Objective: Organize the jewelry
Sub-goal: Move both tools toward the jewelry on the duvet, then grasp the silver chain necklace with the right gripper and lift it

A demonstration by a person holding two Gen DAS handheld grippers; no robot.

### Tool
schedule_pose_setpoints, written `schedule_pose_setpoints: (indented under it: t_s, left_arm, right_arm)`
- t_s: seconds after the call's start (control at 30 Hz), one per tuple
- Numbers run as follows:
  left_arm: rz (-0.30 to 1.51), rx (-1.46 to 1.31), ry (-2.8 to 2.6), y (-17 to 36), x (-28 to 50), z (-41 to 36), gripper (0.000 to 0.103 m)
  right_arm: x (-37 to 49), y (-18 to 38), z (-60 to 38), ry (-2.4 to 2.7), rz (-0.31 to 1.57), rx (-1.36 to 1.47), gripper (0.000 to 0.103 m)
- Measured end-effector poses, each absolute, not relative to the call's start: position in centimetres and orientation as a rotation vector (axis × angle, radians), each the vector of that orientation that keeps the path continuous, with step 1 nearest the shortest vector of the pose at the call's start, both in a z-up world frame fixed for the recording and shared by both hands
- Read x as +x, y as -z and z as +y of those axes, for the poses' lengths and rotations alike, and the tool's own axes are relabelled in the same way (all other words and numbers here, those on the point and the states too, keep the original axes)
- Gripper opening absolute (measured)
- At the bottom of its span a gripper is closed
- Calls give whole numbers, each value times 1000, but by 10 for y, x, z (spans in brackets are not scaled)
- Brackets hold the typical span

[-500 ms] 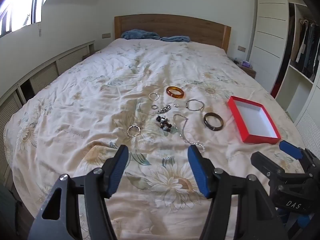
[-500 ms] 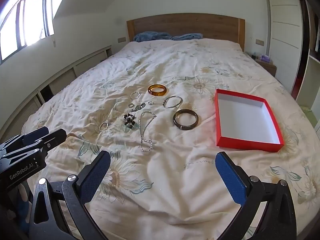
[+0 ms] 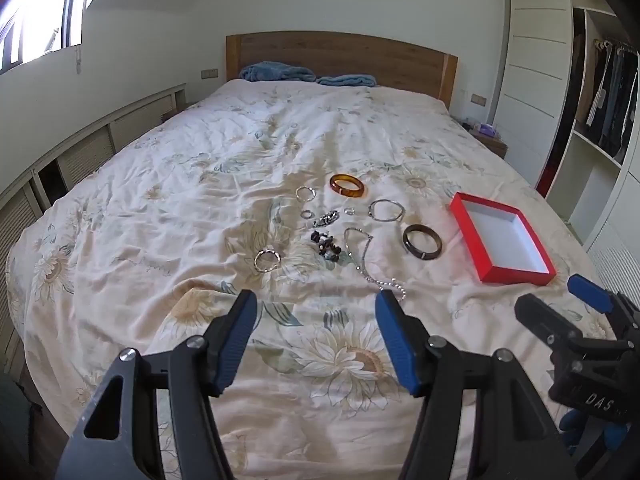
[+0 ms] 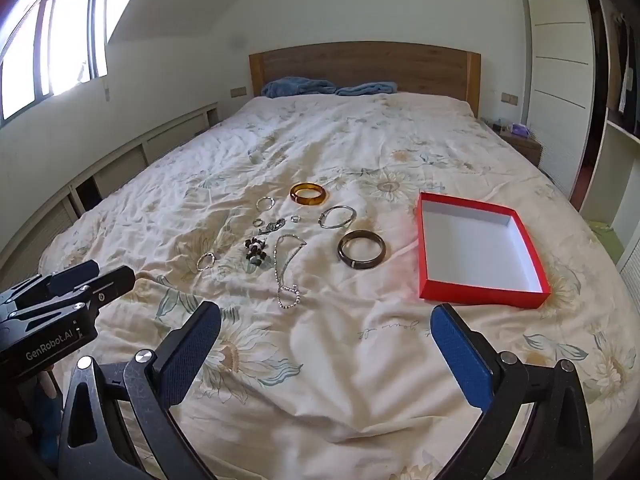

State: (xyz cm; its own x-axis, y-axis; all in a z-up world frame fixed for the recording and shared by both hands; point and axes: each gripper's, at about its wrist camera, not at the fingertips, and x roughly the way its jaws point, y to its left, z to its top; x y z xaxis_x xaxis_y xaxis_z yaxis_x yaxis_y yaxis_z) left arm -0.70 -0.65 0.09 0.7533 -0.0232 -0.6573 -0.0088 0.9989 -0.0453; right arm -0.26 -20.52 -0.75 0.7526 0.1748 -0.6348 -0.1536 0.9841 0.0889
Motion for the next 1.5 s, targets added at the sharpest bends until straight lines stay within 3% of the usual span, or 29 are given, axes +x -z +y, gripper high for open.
schedule_pose_setpoints:
  t_s: [0.47, 0.87, 0.93, 1.4, 1.5]
  left_arm:
    - [769, -63, -42, 15, 16, 20, 60]
    - [868, -101, -35, 50, 66, 37, 60]
    - [870, -118, -39, 55, 79, 41, 60]
    - [908, -163, -40, 98, 156, 61, 59]
    - [913, -162, -10, 105, 166, 59, 52]
  right_arm:
    - [18, 35, -204, -235, 738, 89, 103]
    - [60, 61, -187, -330, 789, 78, 85]
    - [72, 65, -183, -350, 799, 78, 74]
    - [144, 101, -152, -471, 874, 111, 64]
    - [157, 108, -145, -489, 888, 113, 62]
